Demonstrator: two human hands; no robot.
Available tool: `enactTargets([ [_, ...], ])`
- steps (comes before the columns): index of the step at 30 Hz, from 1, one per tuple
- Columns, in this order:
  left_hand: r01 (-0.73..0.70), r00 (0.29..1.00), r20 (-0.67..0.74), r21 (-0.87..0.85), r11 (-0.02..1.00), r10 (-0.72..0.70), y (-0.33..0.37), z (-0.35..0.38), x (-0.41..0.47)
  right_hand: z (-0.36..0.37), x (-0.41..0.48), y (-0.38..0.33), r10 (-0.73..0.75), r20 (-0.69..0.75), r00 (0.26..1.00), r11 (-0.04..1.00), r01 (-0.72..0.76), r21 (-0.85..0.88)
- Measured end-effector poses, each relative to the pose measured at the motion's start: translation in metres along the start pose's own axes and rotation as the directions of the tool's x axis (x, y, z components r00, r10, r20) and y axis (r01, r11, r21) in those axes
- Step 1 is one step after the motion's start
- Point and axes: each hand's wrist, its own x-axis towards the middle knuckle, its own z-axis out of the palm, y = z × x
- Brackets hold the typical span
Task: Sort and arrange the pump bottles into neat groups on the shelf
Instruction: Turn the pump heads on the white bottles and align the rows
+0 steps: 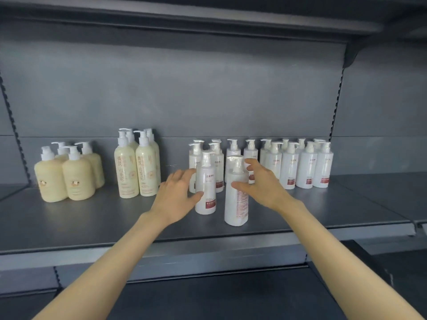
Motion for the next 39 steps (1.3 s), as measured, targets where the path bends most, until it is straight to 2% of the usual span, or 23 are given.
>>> enactTargets([
  [5,0.064,0.996,0.071,-0.200,0.978,-0.051,-0.008,0.016,0.020,0.013,0.008,0.004,0.079,-0.023,0.997,0.996,-0.078,0.039],
  [11,0.094,0.994,0.088,-0.293,0.952,-0.071,-0.008,0.028,0.043,0.019,0.017,0.009,0.134,-0.037,0.990,0.987,-0.130,0.100],
  [17,0.131,0.991,0.090,-0.447,0.885,-0.101,-0.007,0.040,0.055,0.015,0.018,0.018,0.159,0.028,0.987,0.957,-0.161,0.242],
  [20,0.129,0.992,0.065,-0.504,0.854,-0.111,-0.009,0.043,0.058,0.021,0.021,0.020,0.172,0.014,0.985,0.962,-0.171,0.211],
  [22,0.130,0.991,0.075,-0.541,0.831,-0.107,-0.012,0.042,0.060,0.028,0.025,0.021,0.188,-0.052,0.981,0.972,-0.178,0.153],
  [25,0.123,0.992,0.077,-0.557,0.821,-0.097,-0.013,0.042,0.063,0.031,0.033,0.025,0.202,-0.125,0.971,0.967,-0.177,0.186],
  [30,0.120,0.993,0.089,-0.599,0.792,-0.083,-0.016,0.047,0.067,0.007,0.041,0.038,0.198,0.016,0.980,0.920,-0.191,0.342],
  [33,0.116,0.993,0.097,-0.612,0.782,-0.071,-0.014,0.052,0.073,0.010,0.047,0.046,0.192,0.035,0.981,0.937,-0.194,0.291],
  [39,0.117,0.992,0.118,-0.625,0.772,-0.054,0.001,0.067,0.086,0.009,0.068,0.071,0.165,-0.042,0.985,0.953,-0.148,0.264],
])
